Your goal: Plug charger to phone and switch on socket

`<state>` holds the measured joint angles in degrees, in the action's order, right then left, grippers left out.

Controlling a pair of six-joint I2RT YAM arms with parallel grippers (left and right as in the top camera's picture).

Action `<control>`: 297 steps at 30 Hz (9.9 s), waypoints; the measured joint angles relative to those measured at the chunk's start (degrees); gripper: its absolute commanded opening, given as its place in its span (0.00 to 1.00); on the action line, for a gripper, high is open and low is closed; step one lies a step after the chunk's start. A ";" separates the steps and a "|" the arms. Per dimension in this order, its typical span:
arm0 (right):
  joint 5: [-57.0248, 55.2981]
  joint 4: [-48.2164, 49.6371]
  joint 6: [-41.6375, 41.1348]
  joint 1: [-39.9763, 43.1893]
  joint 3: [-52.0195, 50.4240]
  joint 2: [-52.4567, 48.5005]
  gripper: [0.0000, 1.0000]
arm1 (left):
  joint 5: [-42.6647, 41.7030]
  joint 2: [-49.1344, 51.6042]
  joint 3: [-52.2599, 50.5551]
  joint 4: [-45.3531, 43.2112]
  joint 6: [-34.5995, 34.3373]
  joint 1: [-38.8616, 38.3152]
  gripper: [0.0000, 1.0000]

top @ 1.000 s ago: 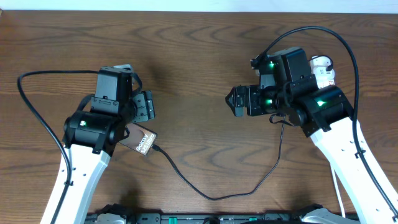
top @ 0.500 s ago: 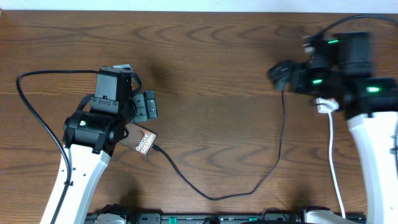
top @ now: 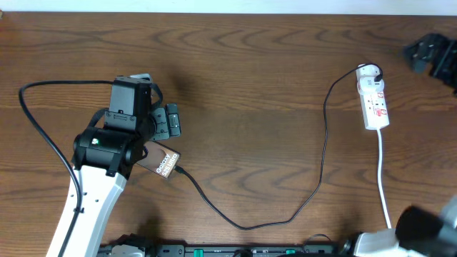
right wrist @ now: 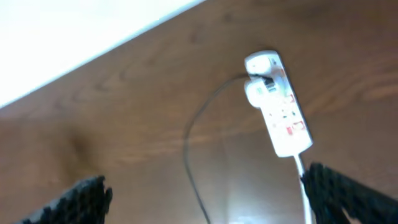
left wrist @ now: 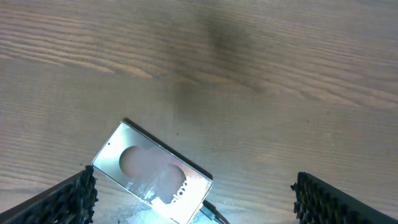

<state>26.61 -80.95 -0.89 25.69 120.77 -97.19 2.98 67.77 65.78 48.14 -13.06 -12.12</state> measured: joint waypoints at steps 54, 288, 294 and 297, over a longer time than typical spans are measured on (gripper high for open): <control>6.29 5.75 20.35 0.42 3.76 -40.65 0.99 | 0.00 0.00 0.00 0.02 0.00 0.00 0.98; -17.42 -6.05 -3.08 -5.75 6.56 -15.15 0.99 | -7.43 -66.69 -65.44 -61.57 7.58 12.20 0.98; -17.42 -6.03 -3.08 -5.75 6.56 -15.15 0.99 | -8.22 -67.19 -65.44 -56.61 8.59 13.97 0.98; -17.44 -6.03 -3.08 -5.75 6.56 -15.15 0.99 | -8.46 -67.23 -65.44 -52.63 8.63 14.67 0.98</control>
<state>9.17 -86.98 -3.97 19.94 127.33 -112.33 -5.48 0.54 0.34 -4.49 -4.43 2.55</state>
